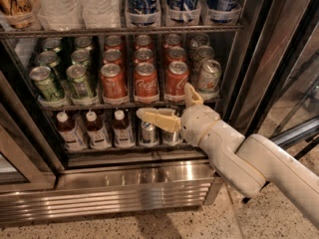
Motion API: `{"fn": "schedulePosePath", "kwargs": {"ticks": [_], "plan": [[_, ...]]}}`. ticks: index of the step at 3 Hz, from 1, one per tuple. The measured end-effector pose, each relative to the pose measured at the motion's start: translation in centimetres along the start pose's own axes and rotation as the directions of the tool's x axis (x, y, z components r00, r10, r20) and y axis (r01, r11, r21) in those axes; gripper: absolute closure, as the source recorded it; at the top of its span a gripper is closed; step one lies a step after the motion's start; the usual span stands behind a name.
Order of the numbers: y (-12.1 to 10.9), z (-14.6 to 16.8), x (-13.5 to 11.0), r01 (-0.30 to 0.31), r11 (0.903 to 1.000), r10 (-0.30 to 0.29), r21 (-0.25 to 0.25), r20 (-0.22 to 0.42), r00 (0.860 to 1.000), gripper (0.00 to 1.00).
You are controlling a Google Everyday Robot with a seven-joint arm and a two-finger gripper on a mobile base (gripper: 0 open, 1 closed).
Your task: Pick coke can from middle shelf of fridge
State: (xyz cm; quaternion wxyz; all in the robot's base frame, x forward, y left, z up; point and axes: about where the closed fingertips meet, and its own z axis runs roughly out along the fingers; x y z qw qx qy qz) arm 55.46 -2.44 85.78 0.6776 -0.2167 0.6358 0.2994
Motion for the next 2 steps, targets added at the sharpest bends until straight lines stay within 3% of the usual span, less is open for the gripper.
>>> {"fn": "schedulePosePath", "kwargs": {"ticks": [2], "plan": [[-3.4,0.1,3.0,-0.02,0.9923,0.03,0.122,-0.082,0.996,0.0]]}}
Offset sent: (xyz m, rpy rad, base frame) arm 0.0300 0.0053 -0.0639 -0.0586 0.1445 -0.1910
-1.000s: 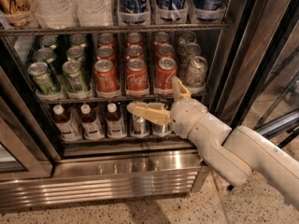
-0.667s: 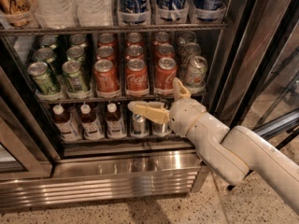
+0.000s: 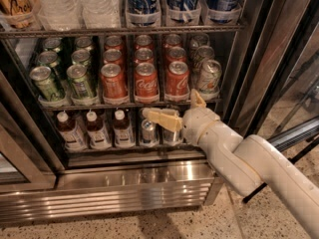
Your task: Pick coke can from middle shelf of fridge
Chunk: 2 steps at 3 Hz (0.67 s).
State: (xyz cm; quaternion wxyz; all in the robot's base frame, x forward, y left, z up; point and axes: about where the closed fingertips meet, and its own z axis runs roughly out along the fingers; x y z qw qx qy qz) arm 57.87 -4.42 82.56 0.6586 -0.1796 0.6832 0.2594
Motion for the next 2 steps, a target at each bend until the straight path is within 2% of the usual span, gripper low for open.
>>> {"fn": "schedulePosePath", "kwargs": {"ticks": [1,2], "plan": [[-0.4,0.1,0.6,0.016,0.9997,-0.016,0.018,-0.019,1.0,0.0],[-1.7,-0.1,0.7,0.019,0.9971,-0.017,0.073,-0.031,0.999,0.0]]}}
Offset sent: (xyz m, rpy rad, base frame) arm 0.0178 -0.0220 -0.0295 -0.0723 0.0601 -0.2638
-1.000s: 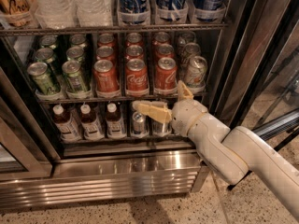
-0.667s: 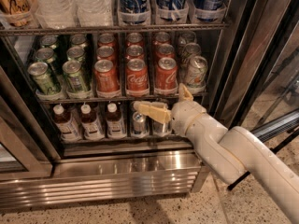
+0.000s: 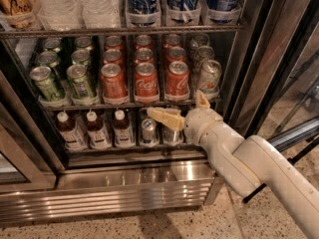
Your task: Pick coke can from middle shelf of fridge
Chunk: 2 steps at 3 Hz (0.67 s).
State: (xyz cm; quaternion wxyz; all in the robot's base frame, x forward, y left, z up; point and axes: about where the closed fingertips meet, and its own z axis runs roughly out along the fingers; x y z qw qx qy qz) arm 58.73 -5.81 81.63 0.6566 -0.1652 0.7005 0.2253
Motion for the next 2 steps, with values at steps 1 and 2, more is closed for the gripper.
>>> {"fn": "schedulePosePath", "kwargs": {"ticks": [1,2], "plan": [[-1.74,-0.14,0.68,0.015,0.9936,-0.013,0.111,-0.021,1.0,0.0],[-1.74,-0.14,0.68,0.015,0.9936,-0.013,0.111,-0.021,1.0,0.0]]}}
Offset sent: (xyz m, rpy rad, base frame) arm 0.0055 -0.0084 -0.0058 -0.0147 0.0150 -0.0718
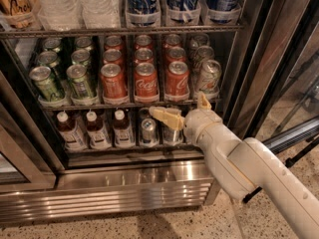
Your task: Pick coke can from middle shelf of fridge
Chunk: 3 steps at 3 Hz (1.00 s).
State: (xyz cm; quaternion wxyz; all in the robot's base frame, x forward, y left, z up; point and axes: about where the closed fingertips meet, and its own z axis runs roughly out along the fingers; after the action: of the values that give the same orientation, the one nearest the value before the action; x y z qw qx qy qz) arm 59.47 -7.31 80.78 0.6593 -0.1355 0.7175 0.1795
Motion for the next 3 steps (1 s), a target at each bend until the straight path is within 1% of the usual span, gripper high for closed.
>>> {"fn": "schedulePosePath", "kwargs": {"ticks": [1,2,3], "plan": [[0.0,0.0,0.0,0.0,1.0,0.0,0.0,0.0,1.0,0.07],[0.0,0.0,0.0,0.0,1.0,0.0,0.0,0.0,1.0,0.19],[0.03,0.03,0.0,0.0,1.0,0.0,-0.001,0.0,1.0,0.14]]}}
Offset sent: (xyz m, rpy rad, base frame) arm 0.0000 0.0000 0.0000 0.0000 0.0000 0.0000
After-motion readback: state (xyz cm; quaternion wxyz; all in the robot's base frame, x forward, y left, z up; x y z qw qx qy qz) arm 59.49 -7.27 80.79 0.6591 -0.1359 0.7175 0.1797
